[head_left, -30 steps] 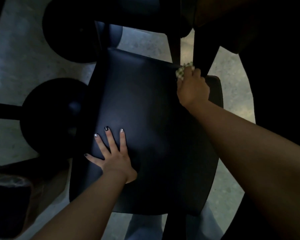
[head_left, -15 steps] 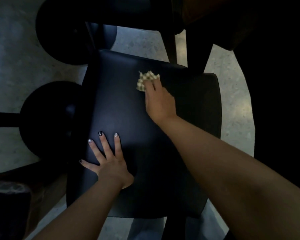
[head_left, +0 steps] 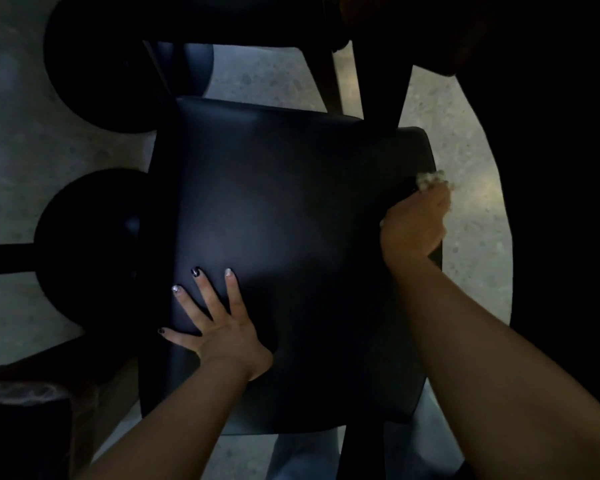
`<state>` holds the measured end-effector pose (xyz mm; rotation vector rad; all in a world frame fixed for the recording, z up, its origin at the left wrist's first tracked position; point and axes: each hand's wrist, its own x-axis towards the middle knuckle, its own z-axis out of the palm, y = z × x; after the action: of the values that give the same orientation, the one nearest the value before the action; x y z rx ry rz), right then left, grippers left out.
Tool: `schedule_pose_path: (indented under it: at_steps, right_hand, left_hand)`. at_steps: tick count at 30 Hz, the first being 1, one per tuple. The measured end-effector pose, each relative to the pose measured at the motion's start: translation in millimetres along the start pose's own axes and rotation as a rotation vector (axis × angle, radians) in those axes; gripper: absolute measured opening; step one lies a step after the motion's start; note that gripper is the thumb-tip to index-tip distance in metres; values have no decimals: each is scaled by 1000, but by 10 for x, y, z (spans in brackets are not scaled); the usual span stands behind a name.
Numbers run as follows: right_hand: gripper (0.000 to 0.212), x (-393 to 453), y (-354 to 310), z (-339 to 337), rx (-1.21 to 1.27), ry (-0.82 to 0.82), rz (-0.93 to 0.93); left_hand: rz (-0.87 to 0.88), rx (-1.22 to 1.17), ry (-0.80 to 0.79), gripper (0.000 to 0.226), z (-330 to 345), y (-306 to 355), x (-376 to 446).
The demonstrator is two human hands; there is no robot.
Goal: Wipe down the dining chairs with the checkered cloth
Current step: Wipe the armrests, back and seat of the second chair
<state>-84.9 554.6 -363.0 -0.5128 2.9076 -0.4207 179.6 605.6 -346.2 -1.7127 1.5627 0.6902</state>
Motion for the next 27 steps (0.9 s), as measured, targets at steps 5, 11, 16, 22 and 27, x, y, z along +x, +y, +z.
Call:
schedule_pose_path:
  at_steps: [5,11,16,22,27]
  right_hand:
    - [29,-700,-509,176,48,-112,-283]
    - [18,-1296,-677,190,39,-339,-945]
    - [35,-805,-192,-12,-32,-429,-908]
    - [45,-327,611,-237,-83,-105,-237]
    - [45,-718,180,-2,19,-51,102]
  left_hand:
    - [3,-4,19,151,16,-11,9]
    - [-23,15,13,152,22,0,18]
    - [8,0,25,152,-7,-9,-18]
    - [6,0,20,154,-23,7,-32]
    - [12,-4,20,153,-17,9,-18]
